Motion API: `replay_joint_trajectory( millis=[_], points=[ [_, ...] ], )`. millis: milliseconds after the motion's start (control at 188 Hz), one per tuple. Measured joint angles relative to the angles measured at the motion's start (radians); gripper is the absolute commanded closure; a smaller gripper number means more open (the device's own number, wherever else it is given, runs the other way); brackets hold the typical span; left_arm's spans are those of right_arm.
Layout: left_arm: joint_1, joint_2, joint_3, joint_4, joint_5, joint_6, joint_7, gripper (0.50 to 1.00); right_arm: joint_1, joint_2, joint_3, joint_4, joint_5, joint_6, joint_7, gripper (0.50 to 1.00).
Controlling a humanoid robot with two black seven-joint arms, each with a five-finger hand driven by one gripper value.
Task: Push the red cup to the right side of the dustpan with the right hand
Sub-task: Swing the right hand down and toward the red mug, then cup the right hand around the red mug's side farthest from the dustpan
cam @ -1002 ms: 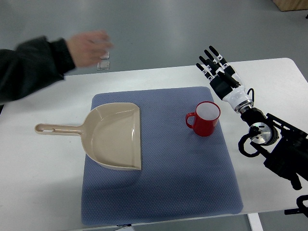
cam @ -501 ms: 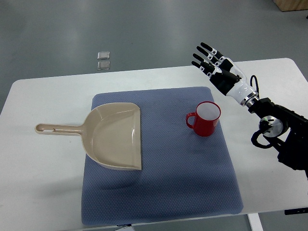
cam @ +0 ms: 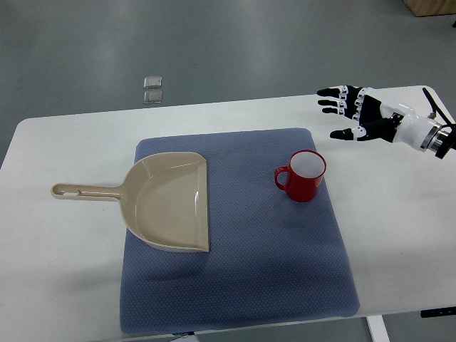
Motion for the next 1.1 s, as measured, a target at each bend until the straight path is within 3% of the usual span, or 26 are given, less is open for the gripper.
replay_joint_trajectory(
  millis=[357,1098],
  points=[
    [0.0,0.0,0.0,0.001,-0.001,0.0,0.0,0.5,-0.064,-0.008,0.0,0.031,-0.137,0.0,0.048,0.566],
    [0.0,0.0,0.002,0.001,-0.002,0.0,0.0,0.5,-0.108,0.096,-0.003,-0.015,-0.153,-0.009,0.05,0.566]
  ],
)
